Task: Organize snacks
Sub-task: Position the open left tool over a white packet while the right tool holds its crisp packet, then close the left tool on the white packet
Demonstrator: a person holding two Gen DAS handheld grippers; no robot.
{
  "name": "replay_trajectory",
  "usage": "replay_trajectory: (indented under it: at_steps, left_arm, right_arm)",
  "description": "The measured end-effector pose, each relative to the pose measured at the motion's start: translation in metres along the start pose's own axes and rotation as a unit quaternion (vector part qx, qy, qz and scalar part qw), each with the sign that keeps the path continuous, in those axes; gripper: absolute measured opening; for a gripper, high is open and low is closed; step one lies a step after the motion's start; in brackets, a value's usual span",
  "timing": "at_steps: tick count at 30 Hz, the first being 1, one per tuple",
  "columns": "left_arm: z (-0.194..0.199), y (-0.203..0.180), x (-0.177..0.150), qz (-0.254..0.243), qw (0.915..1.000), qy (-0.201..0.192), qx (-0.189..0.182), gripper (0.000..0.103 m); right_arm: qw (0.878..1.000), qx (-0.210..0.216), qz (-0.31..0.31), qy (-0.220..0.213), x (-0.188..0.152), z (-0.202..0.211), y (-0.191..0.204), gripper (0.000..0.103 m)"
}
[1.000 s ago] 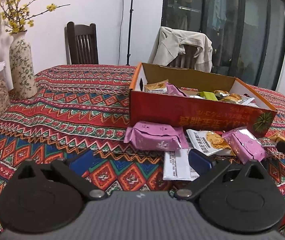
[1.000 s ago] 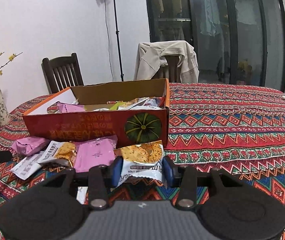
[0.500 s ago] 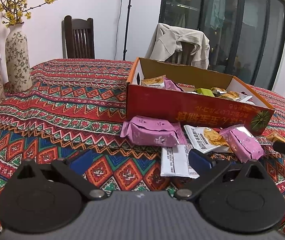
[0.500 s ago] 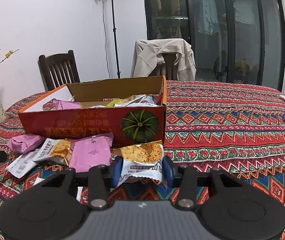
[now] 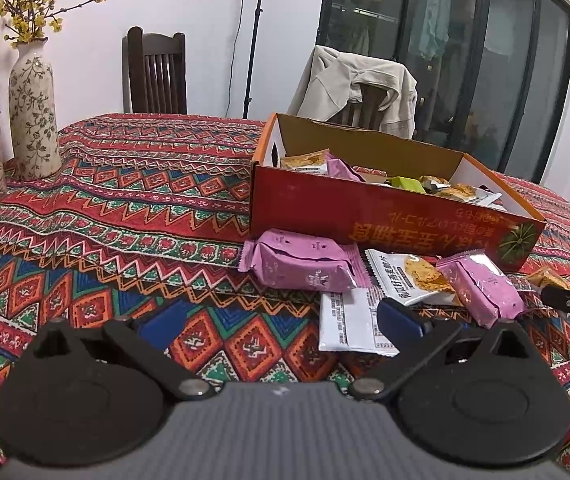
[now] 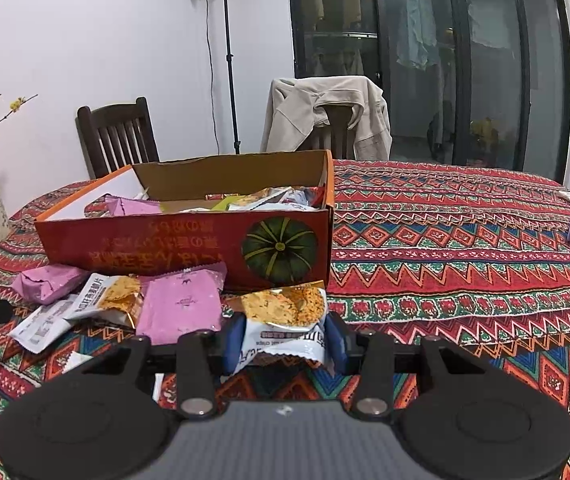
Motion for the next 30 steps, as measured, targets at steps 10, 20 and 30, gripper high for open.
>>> replay_trajectory:
  at_steps: [10, 20, 30]
  left_arm:
    - [-0.0003, 0.0007, -0.0005, 0.004, 1.0000, 0.001, -0.003, 0.103]
    - [-0.0002, 0.0010, -0.0009, 0.005, 1.0000, 0.001, -0.001, 0.103]
    - [0.0021, -0.0040, -0.0002, -0.007, 1.0000, -0.002, 0.006, 0.103]
  right_arm:
    - [1.000, 0.000, 0.001, 0.001, -0.0001, -0.0006, -0.0002, 0.043]
    - [1.000, 0.000, 0.003, 0.001, -0.0001, 0.0000, 0.0000, 0.043]
    - [1.000, 0.003, 0.001, -0.010, 0.0007, 0.0050, -0.0012, 0.042]
Point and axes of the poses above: each gripper's, at about its wrist camera, not at the fingertips, and z roughly against the way its jaws point, y to its left, x to its top, the point moved 1 cm from there along -z, roughly the way its jaws point, and after that the axes turned 7 degrees about x, right-handed, at the moved point
